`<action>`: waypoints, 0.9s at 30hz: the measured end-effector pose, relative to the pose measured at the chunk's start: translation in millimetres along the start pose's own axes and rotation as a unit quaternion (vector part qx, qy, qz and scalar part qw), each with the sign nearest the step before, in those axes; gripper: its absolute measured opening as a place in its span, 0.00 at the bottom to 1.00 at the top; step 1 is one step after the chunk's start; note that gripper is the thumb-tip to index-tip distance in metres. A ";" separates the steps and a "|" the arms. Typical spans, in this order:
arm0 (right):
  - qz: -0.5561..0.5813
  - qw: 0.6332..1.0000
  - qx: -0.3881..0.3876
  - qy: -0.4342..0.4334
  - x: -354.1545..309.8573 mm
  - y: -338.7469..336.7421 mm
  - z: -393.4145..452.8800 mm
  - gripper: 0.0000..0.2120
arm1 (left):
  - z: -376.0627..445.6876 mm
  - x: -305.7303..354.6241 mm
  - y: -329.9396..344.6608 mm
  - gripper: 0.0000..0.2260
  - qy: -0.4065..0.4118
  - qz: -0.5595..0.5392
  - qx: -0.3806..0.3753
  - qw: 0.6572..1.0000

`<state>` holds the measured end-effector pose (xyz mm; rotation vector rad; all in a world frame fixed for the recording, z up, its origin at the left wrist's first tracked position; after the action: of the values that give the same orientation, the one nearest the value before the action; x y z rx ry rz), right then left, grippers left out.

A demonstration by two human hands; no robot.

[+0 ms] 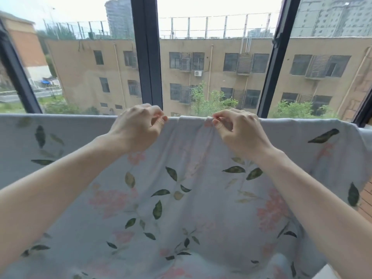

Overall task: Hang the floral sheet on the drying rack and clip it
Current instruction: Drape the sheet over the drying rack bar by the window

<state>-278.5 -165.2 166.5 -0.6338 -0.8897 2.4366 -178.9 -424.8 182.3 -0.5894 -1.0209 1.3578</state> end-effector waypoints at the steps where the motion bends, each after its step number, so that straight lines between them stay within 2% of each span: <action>1: 0.001 1.000 -0.009 0.003 -15.1 6.9 3.8 0.12 | -6.8 -19.4 -9.0 0.16 -0.005 0.009 0.001 1.000; 8: -0.030 0.996 -0.087 0.009 -125.8 64.7 33.6 0.19 | -71.4 -156.2 -77.4 0.24 -0.087 0.057 0.000 0.995; 12: -0.020 0.993 -0.114 0.012 -180.7 97.1 54.1 0.19 | -108.4 -222.9 -112.6 0.24 -0.141 0.040 0.015 0.989; 19: 0.008 0.986 -0.164 -0.037 -291.4 158.5 84.7 0.20 | -170.4 -319.3 -165.7 0.24 -0.255 0.042 0.024 0.966; 27: 0.029 0.977 -0.186 -0.099 -384.4 224.4 119.2 0.20 | -215.0 -419.4 -207.2 0.21 -0.310 0.057 0.062 0.947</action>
<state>-103.2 -590.5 194.1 -0.5533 -1.4483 2.4348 149.7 -819.9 150.8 -0.1164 -1.4004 1.7493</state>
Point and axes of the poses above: each hand's wrist, its own z-axis towards the middle knuckle, its own y-axis out of the palm, x = y × z, the point moved 2 cm from there along z, towards the middle knuckle, and after that the axes turned 4 degrees about -y, right-handed, at the moved point
